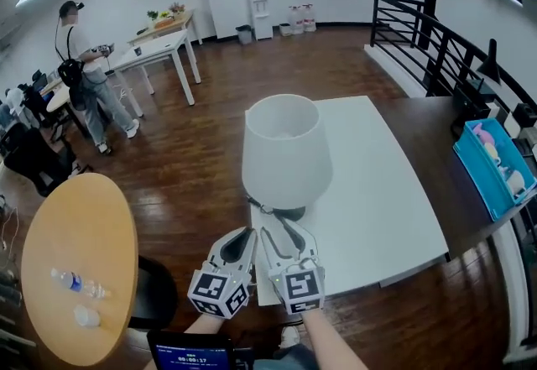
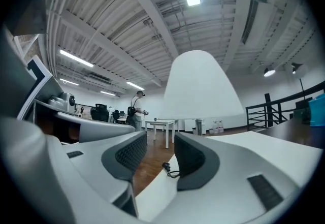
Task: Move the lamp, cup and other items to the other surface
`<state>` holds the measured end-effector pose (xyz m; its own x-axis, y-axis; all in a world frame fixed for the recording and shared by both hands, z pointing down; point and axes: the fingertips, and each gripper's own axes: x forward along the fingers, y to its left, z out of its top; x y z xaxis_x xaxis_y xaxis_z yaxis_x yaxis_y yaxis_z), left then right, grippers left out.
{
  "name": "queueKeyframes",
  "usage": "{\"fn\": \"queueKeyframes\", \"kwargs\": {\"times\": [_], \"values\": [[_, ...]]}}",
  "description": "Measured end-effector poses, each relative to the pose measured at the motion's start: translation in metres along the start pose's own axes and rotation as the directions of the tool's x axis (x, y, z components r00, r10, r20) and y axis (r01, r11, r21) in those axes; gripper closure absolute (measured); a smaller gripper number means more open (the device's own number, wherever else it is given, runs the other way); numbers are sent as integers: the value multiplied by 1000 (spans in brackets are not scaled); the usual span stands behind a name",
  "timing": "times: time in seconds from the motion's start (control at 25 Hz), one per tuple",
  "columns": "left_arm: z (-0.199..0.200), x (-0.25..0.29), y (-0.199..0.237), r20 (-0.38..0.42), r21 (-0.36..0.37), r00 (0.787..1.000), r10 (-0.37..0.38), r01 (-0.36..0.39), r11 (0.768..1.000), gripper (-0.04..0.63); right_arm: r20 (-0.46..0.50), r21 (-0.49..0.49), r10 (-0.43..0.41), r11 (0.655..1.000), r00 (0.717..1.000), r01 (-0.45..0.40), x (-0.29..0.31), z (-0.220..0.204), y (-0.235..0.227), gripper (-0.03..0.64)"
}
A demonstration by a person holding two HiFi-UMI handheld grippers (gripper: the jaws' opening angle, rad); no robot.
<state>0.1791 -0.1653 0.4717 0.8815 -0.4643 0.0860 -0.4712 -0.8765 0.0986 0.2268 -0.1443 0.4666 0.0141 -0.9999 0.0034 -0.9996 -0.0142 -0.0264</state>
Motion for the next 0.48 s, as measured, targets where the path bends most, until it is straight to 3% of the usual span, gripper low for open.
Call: {"fn": "queueKeyframes", "kwargs": {"times": [0.2, 0.48], "values": [[-5, 26, -27, -23, 23, 998, -57, 57, 998, 528, -2, 3, -50, 999, 999, 50, 2, -9, -40, 434], [-15, 40, -6, -39, -3, 999, 5, -5, 1000, 528, -20, -7, -45, 999, 999, 45, 38, -33, -77, 408]]}}
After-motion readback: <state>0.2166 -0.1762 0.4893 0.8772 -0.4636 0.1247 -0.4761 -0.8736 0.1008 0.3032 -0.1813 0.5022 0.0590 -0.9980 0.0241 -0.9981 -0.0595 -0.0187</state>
